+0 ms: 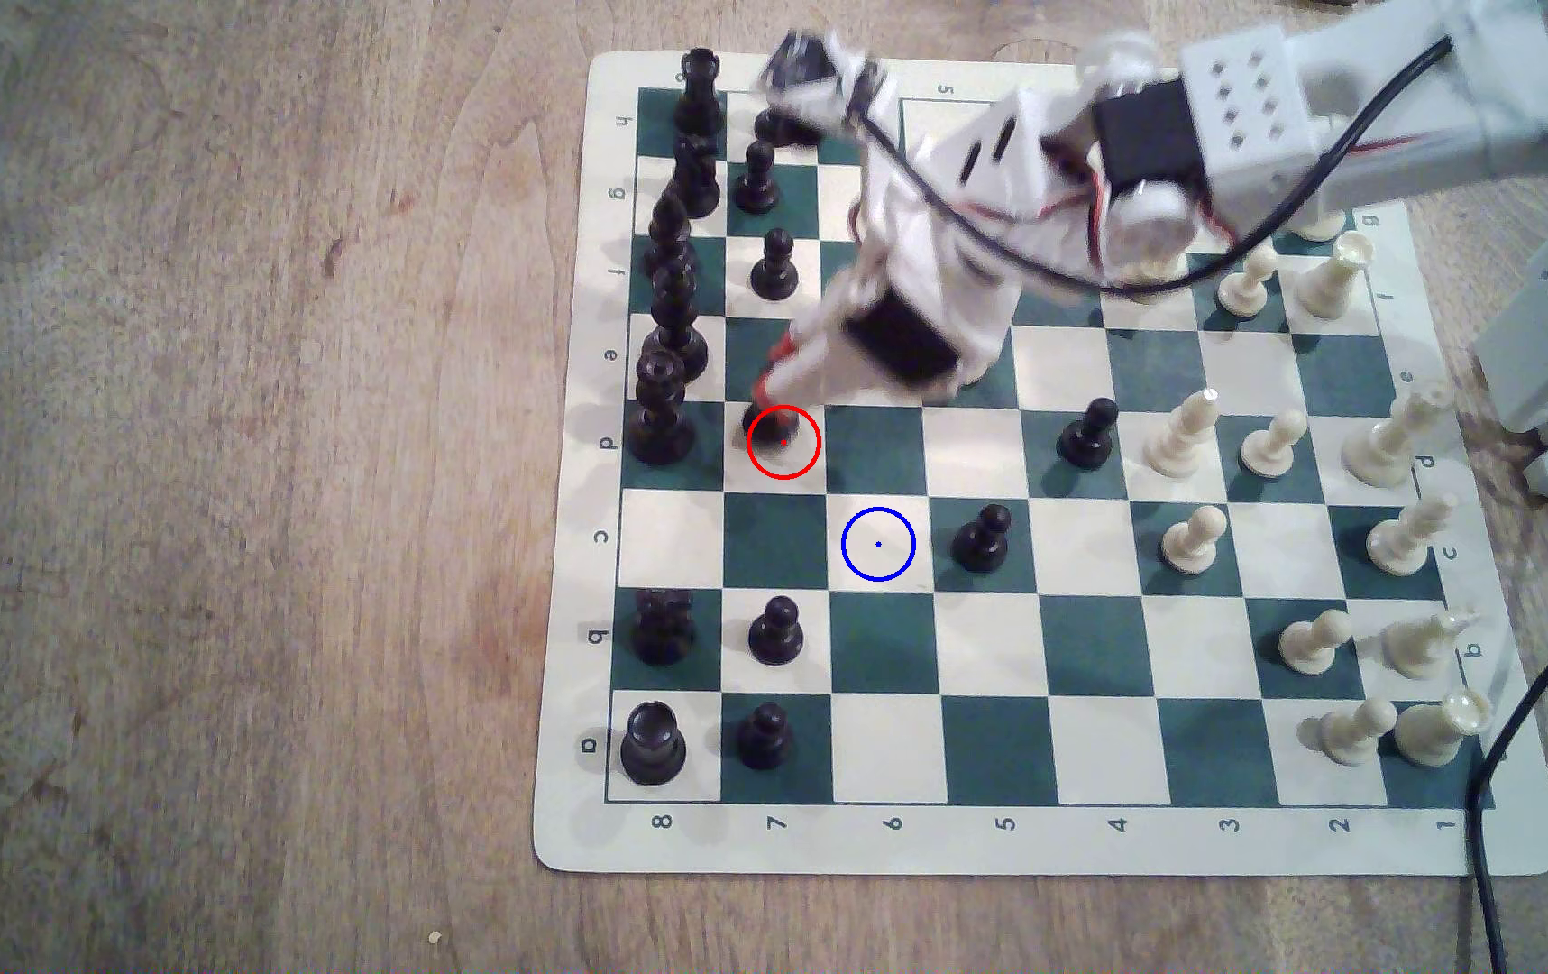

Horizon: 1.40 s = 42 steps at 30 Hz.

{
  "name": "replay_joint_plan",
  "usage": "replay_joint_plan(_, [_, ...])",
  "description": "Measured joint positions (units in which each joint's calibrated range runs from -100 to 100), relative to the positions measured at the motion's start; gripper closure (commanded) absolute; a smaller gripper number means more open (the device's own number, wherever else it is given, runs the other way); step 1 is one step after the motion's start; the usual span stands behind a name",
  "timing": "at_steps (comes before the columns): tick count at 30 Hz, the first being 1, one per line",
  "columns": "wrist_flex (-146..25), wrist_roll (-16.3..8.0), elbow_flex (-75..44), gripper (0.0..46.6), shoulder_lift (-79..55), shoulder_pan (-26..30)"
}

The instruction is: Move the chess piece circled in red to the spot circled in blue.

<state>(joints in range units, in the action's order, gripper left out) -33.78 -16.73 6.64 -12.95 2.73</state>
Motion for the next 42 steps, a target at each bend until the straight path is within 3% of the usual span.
replay_joint_plan(8, [-2.71, 0.0, 7.14, 46.1, 13.41, 0.74])
replay_joint_plan(14, [-4.22, -0.29, 13.74, 46.1, 20.11, 6.27])
replay_joint_plan(19, [-4.22, -0.73, 14.01, 46.1, 20.11, 9.59])
replay_joint_plan(42, [-1.27, -0.68, 13.92, 46.1, 8.55, 9.0])
